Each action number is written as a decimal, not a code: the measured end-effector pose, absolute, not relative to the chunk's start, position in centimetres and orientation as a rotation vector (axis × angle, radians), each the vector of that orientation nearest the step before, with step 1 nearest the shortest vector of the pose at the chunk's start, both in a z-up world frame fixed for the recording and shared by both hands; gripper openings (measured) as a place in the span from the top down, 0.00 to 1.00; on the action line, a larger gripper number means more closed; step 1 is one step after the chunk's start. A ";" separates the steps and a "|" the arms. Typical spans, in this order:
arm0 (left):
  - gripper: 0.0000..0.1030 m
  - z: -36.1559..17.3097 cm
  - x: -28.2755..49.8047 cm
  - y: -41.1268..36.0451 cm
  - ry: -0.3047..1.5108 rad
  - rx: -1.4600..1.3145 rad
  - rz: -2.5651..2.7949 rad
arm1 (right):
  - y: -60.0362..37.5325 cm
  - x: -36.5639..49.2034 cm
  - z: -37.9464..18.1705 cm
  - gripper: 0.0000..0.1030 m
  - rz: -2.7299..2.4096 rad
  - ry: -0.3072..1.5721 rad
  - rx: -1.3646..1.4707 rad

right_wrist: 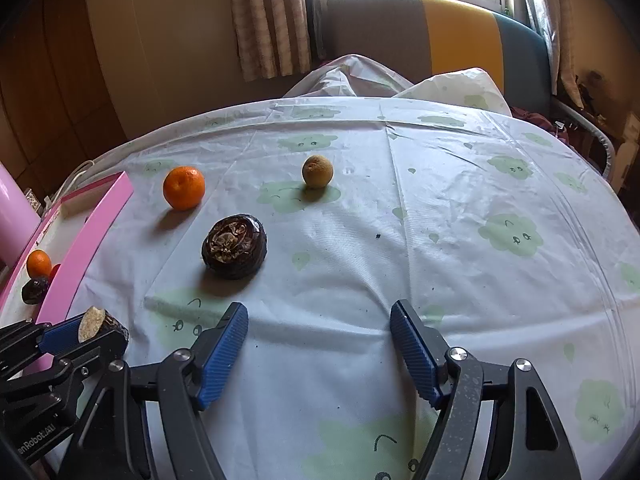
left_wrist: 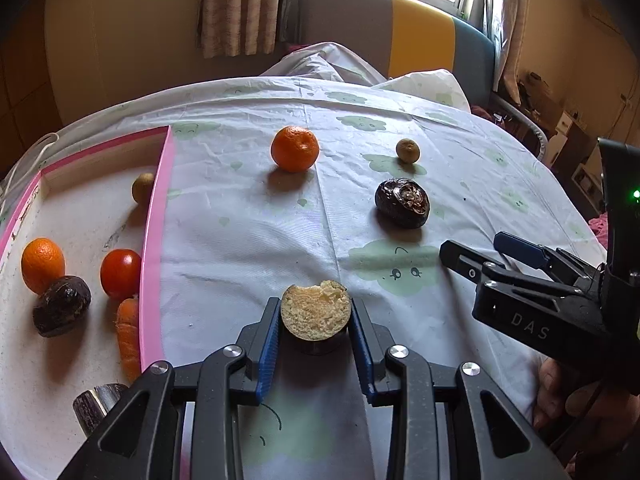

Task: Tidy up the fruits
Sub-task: 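Grasp an orange with the right gripper while the left holds the eggplant slice, then carry the eggplant slice into the tray with left and release while right holds the orange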

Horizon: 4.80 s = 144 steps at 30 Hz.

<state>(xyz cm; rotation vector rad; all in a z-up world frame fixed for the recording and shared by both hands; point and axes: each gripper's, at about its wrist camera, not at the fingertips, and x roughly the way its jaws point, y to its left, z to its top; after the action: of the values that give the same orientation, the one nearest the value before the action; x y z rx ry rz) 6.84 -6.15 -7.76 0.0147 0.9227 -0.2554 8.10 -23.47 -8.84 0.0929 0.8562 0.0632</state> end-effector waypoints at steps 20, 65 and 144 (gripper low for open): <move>0.68 -8.3 5.6 -6.2 0.817 0.038 -0.265 | -18.8 13.1 -3.6 0.51 0.310 0.842 -0.038; 0.67 -8.0 6.3 -6.1 0.843 0.015 -0.243 | -23.4 15.8 -5.5 0.63 0.045 0.879 0.072; 0.67 -1.7 5.0 7.4 0.798 -0.234 0.076 | -23.0 9.0 -8.5 0.63 -0.002 0.856 0.032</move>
<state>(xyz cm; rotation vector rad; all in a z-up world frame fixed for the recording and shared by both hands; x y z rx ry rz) 5.01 7.39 -1.66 -0.2344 0.7984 0.0757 9.02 -23.04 -8.54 0.0321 0.8559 -0.0022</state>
